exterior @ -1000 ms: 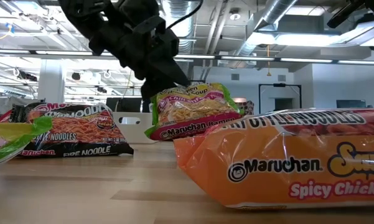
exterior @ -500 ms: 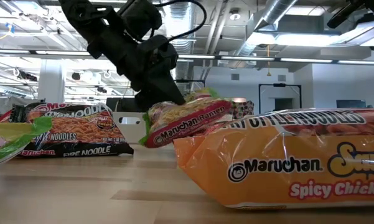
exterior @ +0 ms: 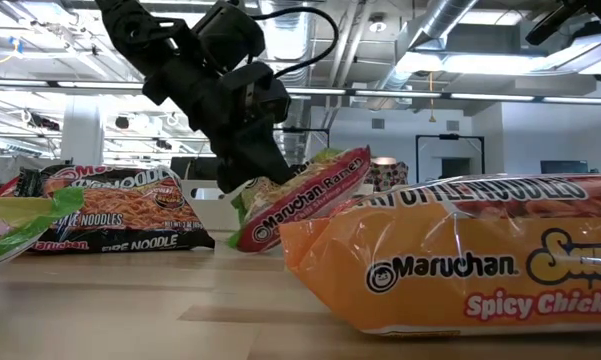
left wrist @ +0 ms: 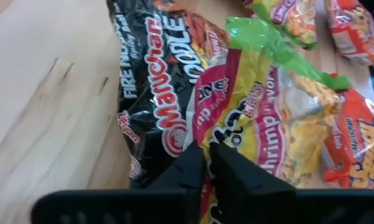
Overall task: Sort Maruchan noodles
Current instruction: Put the green noodle pack into the left white bin
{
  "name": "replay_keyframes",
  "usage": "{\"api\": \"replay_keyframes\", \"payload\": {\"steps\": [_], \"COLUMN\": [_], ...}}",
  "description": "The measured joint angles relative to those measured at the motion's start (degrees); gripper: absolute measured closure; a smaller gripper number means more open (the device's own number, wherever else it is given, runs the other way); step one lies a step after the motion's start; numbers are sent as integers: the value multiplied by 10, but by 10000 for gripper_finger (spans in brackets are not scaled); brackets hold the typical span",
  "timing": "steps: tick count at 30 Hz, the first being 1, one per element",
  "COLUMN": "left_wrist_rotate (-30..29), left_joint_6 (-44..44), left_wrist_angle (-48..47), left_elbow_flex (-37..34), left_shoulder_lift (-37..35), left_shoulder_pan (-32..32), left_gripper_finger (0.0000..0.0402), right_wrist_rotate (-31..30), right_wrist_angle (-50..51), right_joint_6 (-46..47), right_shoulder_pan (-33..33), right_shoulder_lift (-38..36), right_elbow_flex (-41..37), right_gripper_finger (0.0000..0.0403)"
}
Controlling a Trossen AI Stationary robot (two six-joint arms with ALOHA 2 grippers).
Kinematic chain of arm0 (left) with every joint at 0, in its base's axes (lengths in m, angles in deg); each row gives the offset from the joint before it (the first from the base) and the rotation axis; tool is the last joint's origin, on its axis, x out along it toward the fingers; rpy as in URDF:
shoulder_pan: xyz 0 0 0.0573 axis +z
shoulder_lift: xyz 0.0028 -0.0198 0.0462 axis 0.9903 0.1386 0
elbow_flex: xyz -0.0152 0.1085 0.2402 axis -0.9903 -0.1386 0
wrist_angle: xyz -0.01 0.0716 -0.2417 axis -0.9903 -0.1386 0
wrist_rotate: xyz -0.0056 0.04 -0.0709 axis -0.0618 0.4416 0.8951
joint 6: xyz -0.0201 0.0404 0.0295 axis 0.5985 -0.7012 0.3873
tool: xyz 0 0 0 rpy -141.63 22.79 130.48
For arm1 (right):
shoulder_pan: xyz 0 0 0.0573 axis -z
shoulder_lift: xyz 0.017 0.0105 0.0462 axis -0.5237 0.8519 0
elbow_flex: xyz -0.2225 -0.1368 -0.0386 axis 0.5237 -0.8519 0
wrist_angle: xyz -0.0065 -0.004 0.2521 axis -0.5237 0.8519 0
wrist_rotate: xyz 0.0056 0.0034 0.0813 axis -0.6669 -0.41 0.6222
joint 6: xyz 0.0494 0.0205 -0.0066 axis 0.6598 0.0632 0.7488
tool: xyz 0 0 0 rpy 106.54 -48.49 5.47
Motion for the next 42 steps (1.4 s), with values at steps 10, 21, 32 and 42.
{"api": "replay_keyframes", "payload": {"steps": [10,21,32,42], "left_wrist_rotate": [29,-8,-44,-42], "left_joint_6": [-8,-61,-82,-104], "left_wrist_angle": [13,20,20,19], "left_elbow_flex": [0,0,0,0], "left_shoulder_lift": [-15,-88,-138,-170], "left_shoulder_pan": [0,1,29,64], "left_gripper_finger": [401,401,401,401], "right_wrist_rotate": [-1,-1,-1,-1], "right_wrist_angle": [0,2,2,2], "right_joint_6": [0,0,0,0], "right_shoulder_pan": [0,0,0,0], "right_shoulder_lift": [0,0,0,0], "right_elbow_flex": [0,0,0,0], "right_gripper_finger": [340,340,340,340]}}
